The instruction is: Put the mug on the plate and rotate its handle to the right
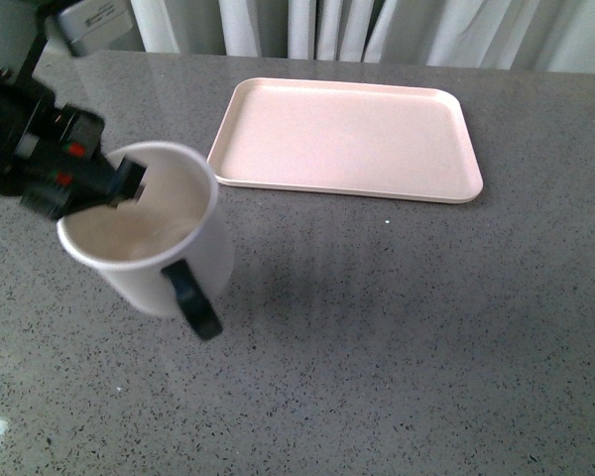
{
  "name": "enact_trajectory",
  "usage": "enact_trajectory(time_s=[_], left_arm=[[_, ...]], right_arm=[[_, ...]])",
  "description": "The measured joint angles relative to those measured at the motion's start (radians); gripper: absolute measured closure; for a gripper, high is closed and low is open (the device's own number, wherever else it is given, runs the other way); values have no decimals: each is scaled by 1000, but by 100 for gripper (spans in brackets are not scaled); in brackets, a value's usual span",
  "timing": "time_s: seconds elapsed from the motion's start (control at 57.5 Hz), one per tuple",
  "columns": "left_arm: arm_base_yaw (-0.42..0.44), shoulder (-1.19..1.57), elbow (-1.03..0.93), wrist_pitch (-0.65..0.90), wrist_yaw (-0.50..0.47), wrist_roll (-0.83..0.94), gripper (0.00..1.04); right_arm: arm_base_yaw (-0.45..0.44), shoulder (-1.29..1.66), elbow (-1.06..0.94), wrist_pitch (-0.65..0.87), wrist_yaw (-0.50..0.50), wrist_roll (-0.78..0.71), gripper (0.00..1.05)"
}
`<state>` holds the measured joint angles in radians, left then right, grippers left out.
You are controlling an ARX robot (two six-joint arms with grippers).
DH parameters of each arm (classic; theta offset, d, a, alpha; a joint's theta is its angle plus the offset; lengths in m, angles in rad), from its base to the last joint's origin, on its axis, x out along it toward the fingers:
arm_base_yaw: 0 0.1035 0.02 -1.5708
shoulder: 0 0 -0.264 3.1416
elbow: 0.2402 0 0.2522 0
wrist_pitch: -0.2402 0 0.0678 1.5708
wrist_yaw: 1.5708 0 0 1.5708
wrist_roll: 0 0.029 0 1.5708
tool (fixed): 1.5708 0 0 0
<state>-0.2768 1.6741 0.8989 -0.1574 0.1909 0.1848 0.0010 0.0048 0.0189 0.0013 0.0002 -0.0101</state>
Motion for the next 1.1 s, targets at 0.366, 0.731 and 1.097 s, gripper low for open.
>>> enact_trajectory(time_s=[0.366, 0.731, 1.097], left_arm=[[-40, 305, 470, -127, 0, -2, 103], [-92, 653, 1005, -337, 7, -21, 103], [-107, 850, 1312, -498, -5, -2, 103]], right_arm=[[0, 0, 0, 0, 0, 0, 9], [0, 0, 0, 0, 0, 0, 9], [0, 0, 0, 0, 0, 0, 9]])
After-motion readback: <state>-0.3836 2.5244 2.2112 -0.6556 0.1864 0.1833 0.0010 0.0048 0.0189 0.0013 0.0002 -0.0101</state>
